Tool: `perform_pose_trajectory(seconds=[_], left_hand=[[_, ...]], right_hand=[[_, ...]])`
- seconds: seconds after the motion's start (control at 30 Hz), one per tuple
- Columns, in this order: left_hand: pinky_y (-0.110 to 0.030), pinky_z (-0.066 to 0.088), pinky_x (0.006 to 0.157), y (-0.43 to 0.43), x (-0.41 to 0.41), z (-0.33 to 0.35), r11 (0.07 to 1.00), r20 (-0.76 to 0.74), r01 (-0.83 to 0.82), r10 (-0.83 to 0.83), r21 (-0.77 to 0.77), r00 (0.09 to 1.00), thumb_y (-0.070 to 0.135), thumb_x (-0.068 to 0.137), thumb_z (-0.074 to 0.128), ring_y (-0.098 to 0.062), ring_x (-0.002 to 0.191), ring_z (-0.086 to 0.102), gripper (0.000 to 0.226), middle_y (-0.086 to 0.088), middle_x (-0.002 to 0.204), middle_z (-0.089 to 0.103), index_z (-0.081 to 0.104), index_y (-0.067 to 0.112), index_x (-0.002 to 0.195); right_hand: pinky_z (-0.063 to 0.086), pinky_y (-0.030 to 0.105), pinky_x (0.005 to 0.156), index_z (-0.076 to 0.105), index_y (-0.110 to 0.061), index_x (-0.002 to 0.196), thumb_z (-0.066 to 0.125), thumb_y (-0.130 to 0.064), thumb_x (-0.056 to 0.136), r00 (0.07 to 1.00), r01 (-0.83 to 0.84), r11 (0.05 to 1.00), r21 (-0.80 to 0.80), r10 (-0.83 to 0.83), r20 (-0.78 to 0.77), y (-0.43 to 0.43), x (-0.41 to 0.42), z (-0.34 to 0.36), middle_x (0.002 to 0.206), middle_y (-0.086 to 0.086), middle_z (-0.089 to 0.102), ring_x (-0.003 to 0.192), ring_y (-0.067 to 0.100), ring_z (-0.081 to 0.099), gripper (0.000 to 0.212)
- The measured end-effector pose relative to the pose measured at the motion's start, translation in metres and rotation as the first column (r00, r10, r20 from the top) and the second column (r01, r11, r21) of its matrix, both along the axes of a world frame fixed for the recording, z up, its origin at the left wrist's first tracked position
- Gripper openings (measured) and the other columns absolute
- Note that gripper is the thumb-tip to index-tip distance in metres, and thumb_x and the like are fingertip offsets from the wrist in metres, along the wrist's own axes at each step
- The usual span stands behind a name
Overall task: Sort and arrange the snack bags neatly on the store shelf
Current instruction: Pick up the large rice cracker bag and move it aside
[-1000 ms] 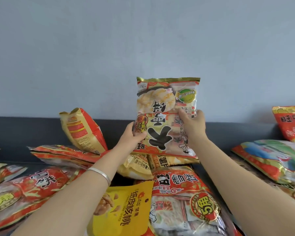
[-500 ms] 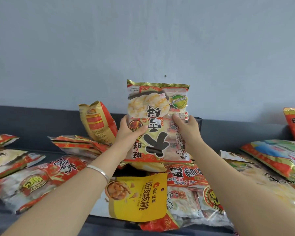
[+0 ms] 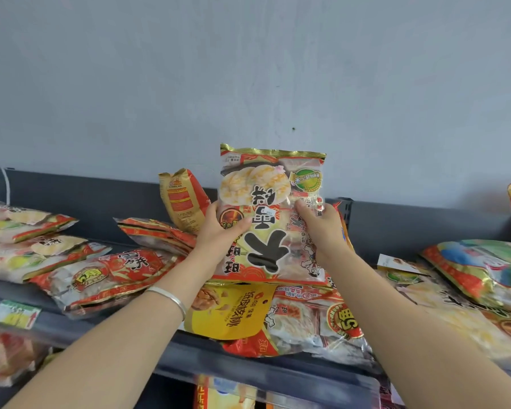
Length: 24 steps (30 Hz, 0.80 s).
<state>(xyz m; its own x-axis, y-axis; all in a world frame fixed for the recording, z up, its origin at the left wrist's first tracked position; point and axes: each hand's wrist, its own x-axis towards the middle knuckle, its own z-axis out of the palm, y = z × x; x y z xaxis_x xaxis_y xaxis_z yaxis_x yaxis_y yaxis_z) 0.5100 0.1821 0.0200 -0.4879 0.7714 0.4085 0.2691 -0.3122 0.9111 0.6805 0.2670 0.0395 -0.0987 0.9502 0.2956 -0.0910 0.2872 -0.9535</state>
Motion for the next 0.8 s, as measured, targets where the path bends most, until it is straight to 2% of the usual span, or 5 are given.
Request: perform_pose_trajectory(seconds=[0.17, 0.27, 0.6, 0.7, 0.8], left_hand=[[-0.032, 0.043, 0.095, -0.017, -0.003, 0.009, 0.998, -0.003, -0.066, 0.066, -0.012, 0.998, 0.033, 0.076, 0.077, -0.013, 0.113, 0.050, 0.079, 0.007, 0.126, 0.050, 0.033, 0.025, 0.142], [-0.042, 0.048, 0.097, -0.030, -0.017, 0.022, 0.993, -0.043, -0.109, 0.108, -0.039, 0.993, 0.035, 0.072, 0.080, -0.017, 0.112, 0.055, 0.081, 0.004, 0.127, 0.053, 0.035, 0.027, 0.140], [-0.041, 0.051, 0.091, -0.099, -0.078, 0.034, 0.955, -0.120, -0.290, 0.282, -0.060, 0.952, 0.032, 0.070, 0.081, -0.017, 0.103, 0.061, 0.074, 0.001, 0.119, 0.059, 0.045, 0.021, 0.133], [-0.030, 0.045, 0.089, -0.126, -0.101, 0.040, 0.934, -0.211, -0.355, 0.342, -0.027, 0.916, 0.028, 0.071, 0.081, -0.015, 0.107, 0.056, 0.075, 0.000, 0.123, 0.057, 0.043, 0.017, 0.135], [-0.031, 0.042, 0.093, -0.155, -0.124, 0.047, 0.915, -0.319, -0.402, 0.375, -0.022, 0.870, 0.030, 0.070, 0.082, -0.017, 0.114, 0.053, 0.079, 0.003, 0.128, 0.054, 0.041, 0.018, 0.137]], right_hand=[[0.055, 0.046, 0.088, 0.051, -0.012, 0.120, 0.055, -0.044, 0.094, 0.997, -0.076, 0.994, -0.079, 0.078, 0.020, -0.012, 0.004, 0.000, 0.114, 0.010, 0.064, 0.102, 0.026, 0.065, 0.042], [0.050, 0.049, 0.096, 0.058, -0.016, 0.102, 0.039, -0.048, 0.098, 0.997, -0.072, 0.992, -0.107, 0.075, 0.023, -0.021, 0.004, 0.004, 0.118, 0.018, 0.061, 0.111, 0.034, 0.060, 0.038], [0.055, 0.030, 0.064, 0.060, -0.013, 0.097, 0.042, -0.031, 0.102, 0.946, -0.278, 0.959, -0.054, 0.283, 0.159, -0.066, -0.056, 0.012, 0.081, 0.003, 0.062, 0.074, 0.018, 0.060, 0.026], [0.058, 0.042, 0.081, 0.059, -0.010, 0.111, 0.049, -0.025, 0.099, 0.934, -0.276, 0.960, 0.052, 0.255, 0.249, -0.077, -0.089, 0.010, 0.096, 0.006, 0.064, 0.088, 0.025, 0.065, 0.023], [0.051, 0.048, 0.092, 0.044, -0.015, 0.133, 0.055, -0.029, 0.094, 0.949, -0.139, 0.960, 0.244, 0.059, 0.311, -0.091, -0.127, 0.012, 0.117, 0.006, 0.056, 0.103, 0.027, 0.060, 0.043]])
